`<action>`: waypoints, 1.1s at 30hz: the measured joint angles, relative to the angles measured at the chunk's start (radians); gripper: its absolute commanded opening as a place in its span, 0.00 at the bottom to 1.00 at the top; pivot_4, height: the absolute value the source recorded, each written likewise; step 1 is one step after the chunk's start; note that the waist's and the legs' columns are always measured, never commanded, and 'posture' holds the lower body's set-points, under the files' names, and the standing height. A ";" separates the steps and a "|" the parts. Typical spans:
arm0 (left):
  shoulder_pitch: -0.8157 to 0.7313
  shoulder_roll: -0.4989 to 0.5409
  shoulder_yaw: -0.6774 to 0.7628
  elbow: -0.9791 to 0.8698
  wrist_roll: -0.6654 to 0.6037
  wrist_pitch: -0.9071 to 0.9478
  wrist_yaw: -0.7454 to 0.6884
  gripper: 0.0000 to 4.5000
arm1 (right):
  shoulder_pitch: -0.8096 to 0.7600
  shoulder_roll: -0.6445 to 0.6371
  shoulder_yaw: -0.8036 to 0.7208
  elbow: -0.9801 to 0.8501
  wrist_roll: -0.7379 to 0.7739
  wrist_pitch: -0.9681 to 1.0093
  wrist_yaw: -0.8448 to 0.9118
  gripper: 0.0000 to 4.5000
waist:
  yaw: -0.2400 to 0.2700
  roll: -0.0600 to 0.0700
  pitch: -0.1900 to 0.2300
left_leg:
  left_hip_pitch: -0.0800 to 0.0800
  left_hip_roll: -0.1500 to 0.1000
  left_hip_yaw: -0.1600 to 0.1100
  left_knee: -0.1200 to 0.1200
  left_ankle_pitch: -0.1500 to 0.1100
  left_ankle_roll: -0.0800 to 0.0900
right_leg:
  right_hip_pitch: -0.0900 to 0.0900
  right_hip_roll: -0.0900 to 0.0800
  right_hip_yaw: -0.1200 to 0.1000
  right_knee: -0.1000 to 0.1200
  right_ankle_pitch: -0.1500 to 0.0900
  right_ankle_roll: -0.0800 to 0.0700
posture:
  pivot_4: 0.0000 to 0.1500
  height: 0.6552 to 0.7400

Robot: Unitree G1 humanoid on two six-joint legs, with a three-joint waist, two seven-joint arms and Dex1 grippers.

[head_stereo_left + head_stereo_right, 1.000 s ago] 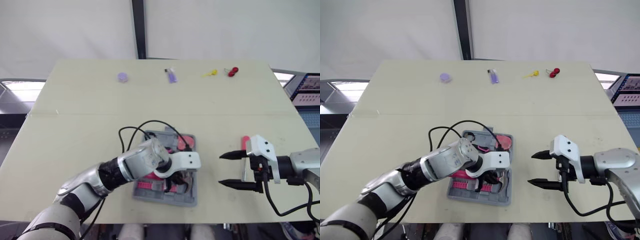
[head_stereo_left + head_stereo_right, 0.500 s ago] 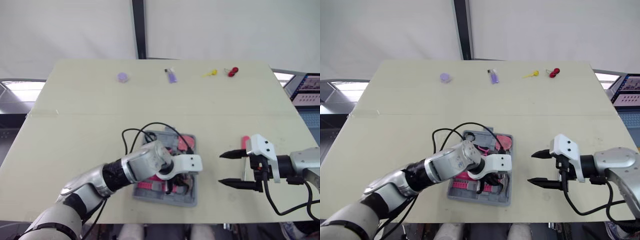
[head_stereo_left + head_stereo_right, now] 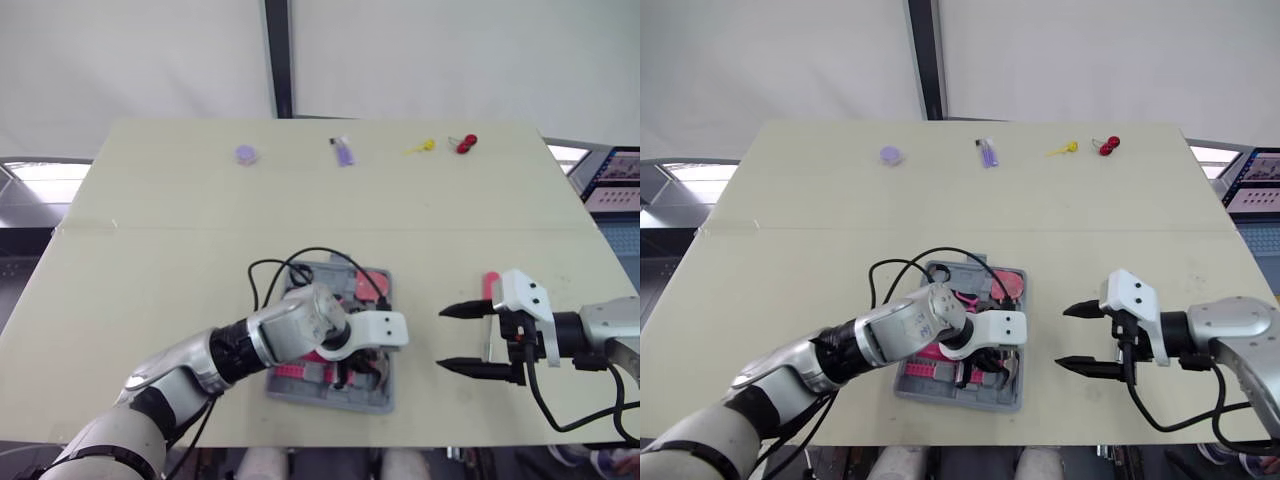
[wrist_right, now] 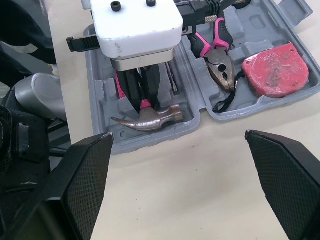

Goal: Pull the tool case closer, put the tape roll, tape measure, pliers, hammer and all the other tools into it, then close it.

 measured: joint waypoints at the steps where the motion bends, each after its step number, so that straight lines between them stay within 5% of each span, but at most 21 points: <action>1: 0.000 0.000 0.000 0.000 0.002 -0.002 0.000 0.02 | 0.001 0.000 0.000 0.000 0.000 0.000 0.000 1.00 | 0.000 0.000 0.000 | 0.000 0.000 0.000 0.000 0.000 0.000 | 0.000 0.000 0.000 0.000 0.000 0.000 | 1.00 1.00; 33: -0.028 0.014 -0.022 -0.009 0.021 0.017 -0.021 0.02 | -0.001 0.002 0.000 0.000 -0.002 -0.002 -0.009 1.00 | -0.002 0.000 0.000 | 0.000 0.000 0.000 0.000 0.000 0.000 | 0.001 0.000 0.000 0.000 0.000 0.000 | 1.00 1.00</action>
